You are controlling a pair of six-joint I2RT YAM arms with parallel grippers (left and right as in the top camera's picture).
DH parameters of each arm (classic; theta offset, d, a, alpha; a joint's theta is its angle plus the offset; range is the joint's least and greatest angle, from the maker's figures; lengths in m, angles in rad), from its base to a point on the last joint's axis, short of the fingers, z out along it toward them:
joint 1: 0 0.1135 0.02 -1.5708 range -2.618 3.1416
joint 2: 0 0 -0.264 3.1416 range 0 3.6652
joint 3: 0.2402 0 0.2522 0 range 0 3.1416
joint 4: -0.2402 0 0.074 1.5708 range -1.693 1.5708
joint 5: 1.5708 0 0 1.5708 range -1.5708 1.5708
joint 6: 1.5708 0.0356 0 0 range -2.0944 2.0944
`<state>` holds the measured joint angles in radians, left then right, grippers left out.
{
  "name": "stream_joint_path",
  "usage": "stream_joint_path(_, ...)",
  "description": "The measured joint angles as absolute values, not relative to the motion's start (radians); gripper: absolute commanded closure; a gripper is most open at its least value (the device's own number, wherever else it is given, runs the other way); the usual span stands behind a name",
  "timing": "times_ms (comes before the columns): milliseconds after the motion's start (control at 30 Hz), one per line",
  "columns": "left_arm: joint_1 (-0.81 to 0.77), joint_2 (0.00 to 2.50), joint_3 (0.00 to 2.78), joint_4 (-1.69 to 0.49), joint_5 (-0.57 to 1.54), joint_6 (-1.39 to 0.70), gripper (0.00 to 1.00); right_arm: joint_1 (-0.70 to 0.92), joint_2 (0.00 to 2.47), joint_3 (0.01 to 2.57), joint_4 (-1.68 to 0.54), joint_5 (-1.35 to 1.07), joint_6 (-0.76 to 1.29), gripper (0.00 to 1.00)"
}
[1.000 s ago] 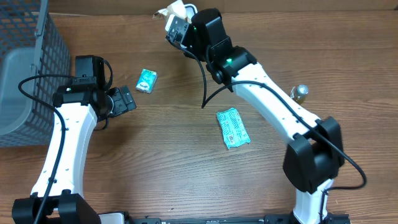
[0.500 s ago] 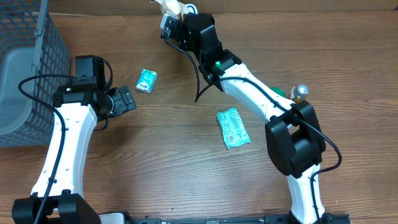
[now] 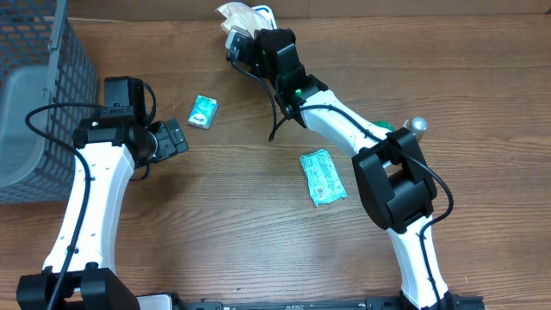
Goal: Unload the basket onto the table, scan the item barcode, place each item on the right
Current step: 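Hold the mushroom bag up to the white scanner with the right gripper, then lower the mushroom bag onto the table center and release it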
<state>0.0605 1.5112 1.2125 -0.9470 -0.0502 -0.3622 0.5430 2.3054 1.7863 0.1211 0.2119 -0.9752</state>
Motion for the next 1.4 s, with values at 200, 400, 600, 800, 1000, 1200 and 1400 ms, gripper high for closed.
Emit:
stream_joint_path(200, 0.061, 1.511, 1.213, -0.947, -0.05, -0.362, 0.01, 0.543, 2.305, 1.786, 0.083, 0.193, -0.918, 0.86)
stream_joint_path(400, 0.061, 1.511, 1.213, -0.947, -0.05, -0.362, 0.01, 0.543, 2.306, 1.786, 0.035, 0.186, -0.908, 0.95)
stream_joint_path(600, 0.061, 1.511, 1.213, -0.947, -0.05, -0.362, 0.01, 0.545, 2.306, 1.786, 0.121, 0.214, -0.873, 0.96)
stream_joint_path(800, 0.061, 1.511, 1.213, -0.947, -0.05, -0.362, 0.01, 0.557, 2.29, 1.786, 0.161, 0.251, -0.744, 0.96)
stream_joint_path(1000, 0.061, 1.511, 1.213, -0.947, -0.05, -0.362, 0.0, 0.586, 2.164, 1.786, 0.067, 0.255, -0.585, 0.96)
stream_joint_path(1200, 0.06, 1.511, 1.213, -0.947, -0.05, -0.362, 0.01, 0.595, 1.912, 1.8, -0.39, 0.135, -0.415, 0.96)
stream_joint_path(1400, 0.06, 1.511, 1.213, -0.947, -0.05, -0.362, 0.0, 0.595, 1.824, 1.812, -0.902, -0.142, -0.307, 0.96)
